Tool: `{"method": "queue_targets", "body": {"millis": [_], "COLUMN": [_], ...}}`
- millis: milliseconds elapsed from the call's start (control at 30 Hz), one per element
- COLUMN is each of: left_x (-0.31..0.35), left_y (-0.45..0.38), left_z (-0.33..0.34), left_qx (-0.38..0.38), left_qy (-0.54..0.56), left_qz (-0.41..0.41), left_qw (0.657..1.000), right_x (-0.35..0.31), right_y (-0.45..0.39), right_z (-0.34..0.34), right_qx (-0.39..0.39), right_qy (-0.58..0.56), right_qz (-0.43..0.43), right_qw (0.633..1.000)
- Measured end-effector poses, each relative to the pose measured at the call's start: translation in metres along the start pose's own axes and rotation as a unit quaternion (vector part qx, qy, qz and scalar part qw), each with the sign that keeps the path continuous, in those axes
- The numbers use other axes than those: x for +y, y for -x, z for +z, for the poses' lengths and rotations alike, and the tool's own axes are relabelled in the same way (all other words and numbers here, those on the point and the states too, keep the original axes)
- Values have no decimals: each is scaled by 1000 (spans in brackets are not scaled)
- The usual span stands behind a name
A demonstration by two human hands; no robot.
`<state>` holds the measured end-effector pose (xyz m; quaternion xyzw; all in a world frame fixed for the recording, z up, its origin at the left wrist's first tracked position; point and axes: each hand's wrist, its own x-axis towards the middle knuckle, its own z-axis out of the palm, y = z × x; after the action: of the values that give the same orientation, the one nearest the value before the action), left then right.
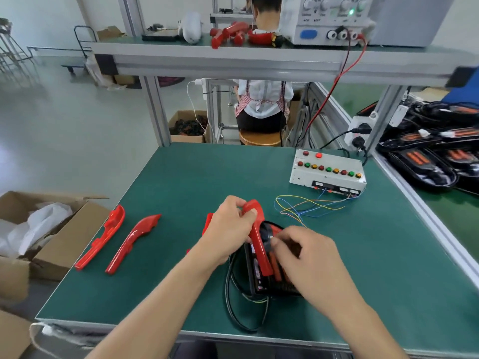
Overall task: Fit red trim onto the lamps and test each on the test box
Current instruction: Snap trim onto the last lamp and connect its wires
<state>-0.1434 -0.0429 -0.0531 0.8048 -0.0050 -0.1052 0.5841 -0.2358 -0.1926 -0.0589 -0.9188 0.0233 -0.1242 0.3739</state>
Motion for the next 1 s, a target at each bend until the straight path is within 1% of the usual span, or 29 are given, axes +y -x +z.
{"method": "queue_targets", "body": {"millis": [100, 200, 300, 400, 533, 600, 700, 833, 900, 1000], "left_x": [-4, -3, 2, 2, -5, -9, -16, -19, -19, -19], "left_y": [1, 4, 6, 7, 6, 3, -1, -6, -10, -19], "left_z": [2, 1, 2, 4, 4, 1, -3, 0, 1, 0], "left_qx": [14, 21, 15, 8, -6, -2, 1, -35, -55, -103], "left_qy": [-54, -141, -194, -226, -248, -253, -266, -289, -262, -188], "left_qz": [13, 40, 58, 74, 93, 97, 83, 21, -6, -47], "left_qw": [998, 989, 979, 971, 964, 962, 961, 956, 964, 976], "right_x": [-7, -8, -10, -13, -11, -12, -13, -11, -9, -8], "right_y": [4, 3, 1, -1, -3, -2, 0, 4, 7, 11], "right_z": [8, 18, 23, 25, 26, 27, 28, 31, 31, 33], "right_qx": [-47, -47, -58, -75, -98, -95, -83, -82, -76, -65], "right_qy": [-2, 64, 95, 142, 159, 180, 216, 247, 255, 258], "right_qz": [15, 37, 55, 50, 44, 30, 3, -35, -47, -59], "right_qw": [999, 996, 992, 986, 981, 979, 973, 965, 963, 962]}}
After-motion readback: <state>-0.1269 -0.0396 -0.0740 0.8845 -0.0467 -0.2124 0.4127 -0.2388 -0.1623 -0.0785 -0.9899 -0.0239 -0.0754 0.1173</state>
